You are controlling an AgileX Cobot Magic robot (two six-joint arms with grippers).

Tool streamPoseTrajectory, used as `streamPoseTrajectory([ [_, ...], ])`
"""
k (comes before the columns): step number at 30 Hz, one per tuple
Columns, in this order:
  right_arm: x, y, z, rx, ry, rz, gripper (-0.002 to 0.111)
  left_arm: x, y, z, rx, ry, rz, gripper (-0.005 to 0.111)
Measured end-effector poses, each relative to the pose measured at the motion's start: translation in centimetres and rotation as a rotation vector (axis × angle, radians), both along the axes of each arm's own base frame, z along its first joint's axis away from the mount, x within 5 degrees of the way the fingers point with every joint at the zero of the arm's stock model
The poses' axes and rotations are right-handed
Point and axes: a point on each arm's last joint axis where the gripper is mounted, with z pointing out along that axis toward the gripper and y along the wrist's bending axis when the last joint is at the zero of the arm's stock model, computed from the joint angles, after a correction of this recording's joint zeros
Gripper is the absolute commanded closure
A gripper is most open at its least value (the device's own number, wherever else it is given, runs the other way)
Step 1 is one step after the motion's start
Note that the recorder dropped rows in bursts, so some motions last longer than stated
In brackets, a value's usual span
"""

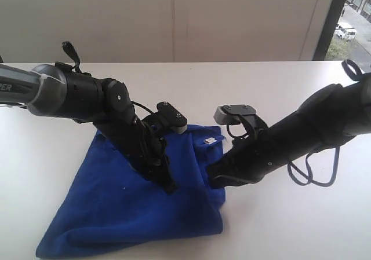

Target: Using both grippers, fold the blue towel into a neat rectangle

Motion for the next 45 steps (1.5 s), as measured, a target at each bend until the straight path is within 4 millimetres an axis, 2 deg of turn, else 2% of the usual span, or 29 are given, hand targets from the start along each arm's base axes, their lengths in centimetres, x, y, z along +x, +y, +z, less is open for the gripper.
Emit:
streamPoseTrajectory([
  [8, -0.2, 0.4, -1.9, 0.032, 0.074, 0.028, 0.108, 0.0, 0.0, 0.0, 0.0, 0.0, 0.0, 0.107],
  [13, -0.7, 0.6, -1.7, 0.066, 0.111, 0.072, 0.108, 0.0, 0.0, 0.0, 0.0, 0.0, 0.0, 0.107],
  [18, -1.4, 0.4, -2.0, 0.023, 0.17, 0.13, 0.108, 0.0, 0.0, 0.0, 0.0, 0.0, 0.0, 0.107],
  [24, -2.9, 0.5, -2.3, 0.06, 0.263, 0.174, 0.108, 0.0, 0.0, 0.0, 0.0, 0.0, 0.0, 0.107],
  [38, -1.9, 1.1, -1.9, 0.148, 0.18, 0.091, 0.108, 0.1, -0.1, -0.6, -0.002, 0.019, 0.011, 0.107],
  [45, -0.7, 0.9, -1.7, 0.124, 0.111, 0.034, 0.108, 0.2, -0.1, -0.5, -0.005, 0.018, 0.012, 0.107],
])
